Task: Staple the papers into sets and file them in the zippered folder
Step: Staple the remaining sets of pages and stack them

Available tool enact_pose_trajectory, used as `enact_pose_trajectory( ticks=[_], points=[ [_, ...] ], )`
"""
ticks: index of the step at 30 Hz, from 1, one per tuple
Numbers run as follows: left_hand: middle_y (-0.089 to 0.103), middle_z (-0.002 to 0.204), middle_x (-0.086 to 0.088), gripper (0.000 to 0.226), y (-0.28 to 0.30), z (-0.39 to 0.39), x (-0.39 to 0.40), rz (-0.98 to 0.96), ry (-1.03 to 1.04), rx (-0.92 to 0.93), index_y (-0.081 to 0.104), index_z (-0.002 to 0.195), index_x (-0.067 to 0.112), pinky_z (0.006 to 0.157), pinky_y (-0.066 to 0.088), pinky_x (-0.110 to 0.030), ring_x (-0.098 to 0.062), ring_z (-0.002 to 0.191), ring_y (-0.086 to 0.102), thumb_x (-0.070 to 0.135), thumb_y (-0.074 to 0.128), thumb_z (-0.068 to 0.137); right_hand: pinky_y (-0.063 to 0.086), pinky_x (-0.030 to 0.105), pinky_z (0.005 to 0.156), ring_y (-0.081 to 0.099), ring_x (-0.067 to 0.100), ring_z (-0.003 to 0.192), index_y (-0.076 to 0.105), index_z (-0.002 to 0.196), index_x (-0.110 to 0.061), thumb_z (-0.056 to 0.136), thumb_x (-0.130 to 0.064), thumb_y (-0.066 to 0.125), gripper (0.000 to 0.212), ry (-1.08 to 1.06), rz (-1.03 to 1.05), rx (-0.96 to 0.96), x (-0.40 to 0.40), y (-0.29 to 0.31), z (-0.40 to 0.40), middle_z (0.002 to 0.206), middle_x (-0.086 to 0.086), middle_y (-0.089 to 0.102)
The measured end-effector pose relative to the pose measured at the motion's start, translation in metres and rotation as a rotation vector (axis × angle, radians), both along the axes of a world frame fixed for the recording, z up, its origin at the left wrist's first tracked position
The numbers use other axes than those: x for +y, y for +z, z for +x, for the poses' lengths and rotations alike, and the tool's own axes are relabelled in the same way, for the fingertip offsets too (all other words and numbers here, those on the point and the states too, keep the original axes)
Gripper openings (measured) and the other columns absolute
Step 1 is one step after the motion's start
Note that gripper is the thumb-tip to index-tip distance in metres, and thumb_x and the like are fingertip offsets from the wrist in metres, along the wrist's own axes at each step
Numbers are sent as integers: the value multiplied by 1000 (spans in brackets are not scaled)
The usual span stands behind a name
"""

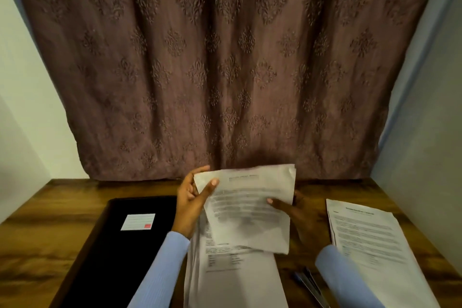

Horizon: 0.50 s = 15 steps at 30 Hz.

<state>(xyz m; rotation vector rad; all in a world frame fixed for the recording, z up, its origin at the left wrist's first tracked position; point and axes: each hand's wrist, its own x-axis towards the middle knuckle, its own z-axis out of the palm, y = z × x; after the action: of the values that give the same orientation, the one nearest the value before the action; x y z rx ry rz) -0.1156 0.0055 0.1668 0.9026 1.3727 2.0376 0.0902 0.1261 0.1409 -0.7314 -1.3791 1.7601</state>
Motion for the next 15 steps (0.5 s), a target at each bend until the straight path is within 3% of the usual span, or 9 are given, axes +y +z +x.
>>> enact_pose_trajectory(
  ticks=[3, 7, 11, 15],
  points=[
    [74, 96, -4, 32, -32, 8, 2, -113, -25, -31, 59, 113, 8, 70, 55, -20, -16, 91, 70, 0, 65, 82, 52, 53, 86, 67, 31, 99, 67, 106, -11, 58, -22, 87, 53, 12, -47, -62, -2, -17, 1, 109, 15, 69],
    [74, 84, 14, 19, -47, 14, 7, -202, -44, -25, 63, 103, 14, 64, 51, -12, -5, 87, 69, 2, 56, 90, 56, 46, 79, 69, 27, 93, 67, 100, -12, 66, -12, 78, 36, -6, -41, -77, 1, -16, -3, 104, 12, 71],
    [73, 96, 8, 16, -42, 13, 8, -204, 18, 7, 62, 103, 23, 68, 53, -18, -12, 94, 68, 14, 53, 93, 56, 43, 78, 70, 25, 91, 68, 96, -15, 71, -4, 75, 28, -58, -19, -81, -2, -9, -9, 102, 9, 72],
    [67, 104, 9, 20, -29, 18, 19, -161, 17, 47, 57, 113, 20, 66, 53, -15, -5, 92, 67, 16, 49, 95, 57, 31, 70, 70, 20, 91, 66, 106, -13, 75, -7, 72, 32, -76, -9, -94, 2, -1, -8, 103, 4, 72]
  ],
)
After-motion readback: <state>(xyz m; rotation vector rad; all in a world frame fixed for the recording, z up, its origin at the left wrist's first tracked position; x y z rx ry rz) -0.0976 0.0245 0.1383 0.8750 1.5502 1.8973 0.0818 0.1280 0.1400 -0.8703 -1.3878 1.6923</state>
